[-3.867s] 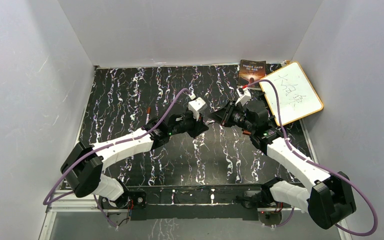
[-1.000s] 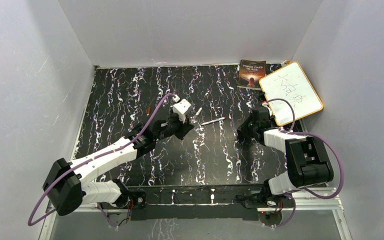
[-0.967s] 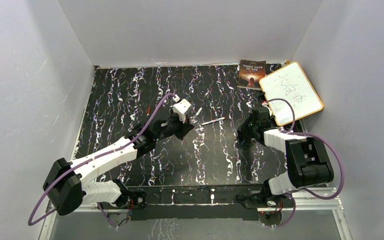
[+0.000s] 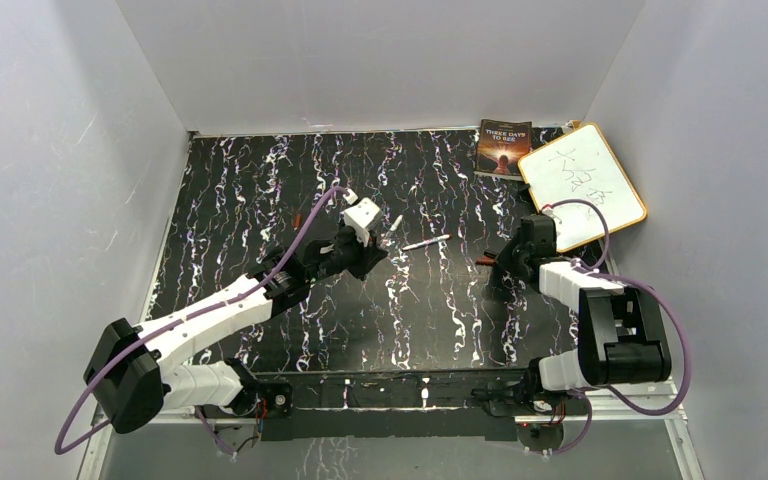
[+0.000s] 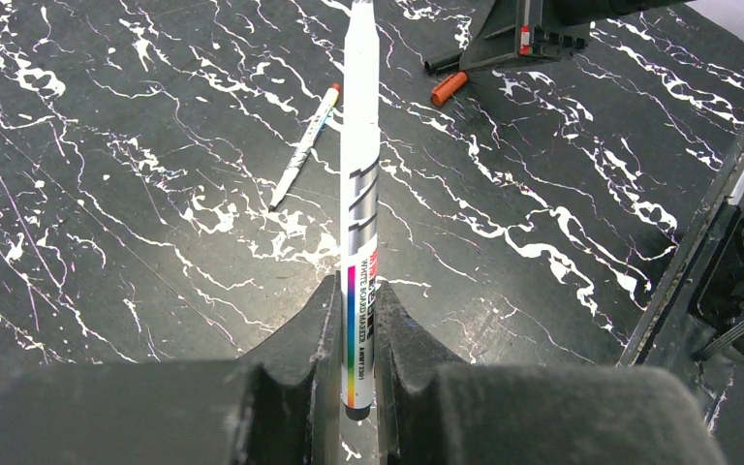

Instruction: Insert the pens into the pen caps

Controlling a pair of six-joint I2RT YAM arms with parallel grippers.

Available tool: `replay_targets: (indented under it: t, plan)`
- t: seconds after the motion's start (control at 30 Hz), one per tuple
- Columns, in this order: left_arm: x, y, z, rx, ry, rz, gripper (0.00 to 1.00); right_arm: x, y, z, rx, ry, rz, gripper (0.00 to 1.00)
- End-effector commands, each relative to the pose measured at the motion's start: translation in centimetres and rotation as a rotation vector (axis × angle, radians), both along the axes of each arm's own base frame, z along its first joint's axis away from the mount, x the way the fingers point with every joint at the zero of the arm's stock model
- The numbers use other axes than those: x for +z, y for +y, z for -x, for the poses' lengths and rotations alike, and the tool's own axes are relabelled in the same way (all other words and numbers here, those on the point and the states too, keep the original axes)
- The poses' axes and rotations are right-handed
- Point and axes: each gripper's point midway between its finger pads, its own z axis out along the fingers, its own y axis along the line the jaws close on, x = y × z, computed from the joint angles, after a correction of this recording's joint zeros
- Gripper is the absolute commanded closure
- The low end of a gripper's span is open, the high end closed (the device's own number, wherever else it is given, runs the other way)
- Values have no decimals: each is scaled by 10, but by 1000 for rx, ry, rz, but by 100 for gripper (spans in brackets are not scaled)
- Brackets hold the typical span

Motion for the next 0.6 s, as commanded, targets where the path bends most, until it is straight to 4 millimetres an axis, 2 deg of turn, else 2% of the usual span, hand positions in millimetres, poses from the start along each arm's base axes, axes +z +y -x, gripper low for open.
replay_targets:
  t: [0.0, 0.1, 0.27, 0.3, 0.4, 0.57]
  plan:
    - [13, 6, 0, 9, -28, 13, 100, -2, 9, -8, 20, -26, -53, 99]
    - [13, 8, 0, 18, -30, 10, 100, 1, 12, -13, 24, -42, -70, 99]
    - [10, 8, 1, 18, -23, 11, 100, 11, 6, -20, 1, -59, -48, 99]
    - [10, 8, 1, 16, -22, 11, 100, 14, 4, -21, -8, -63, -40, 98]
    - [10, 7, 1, 15, -21, 15, 100, 22, -1, -25, -35, -76, -23, 82]
    - [11, 7, 1, 13, -23, 12, 100, 20, -6, -30, -56, -66, -3, 80]
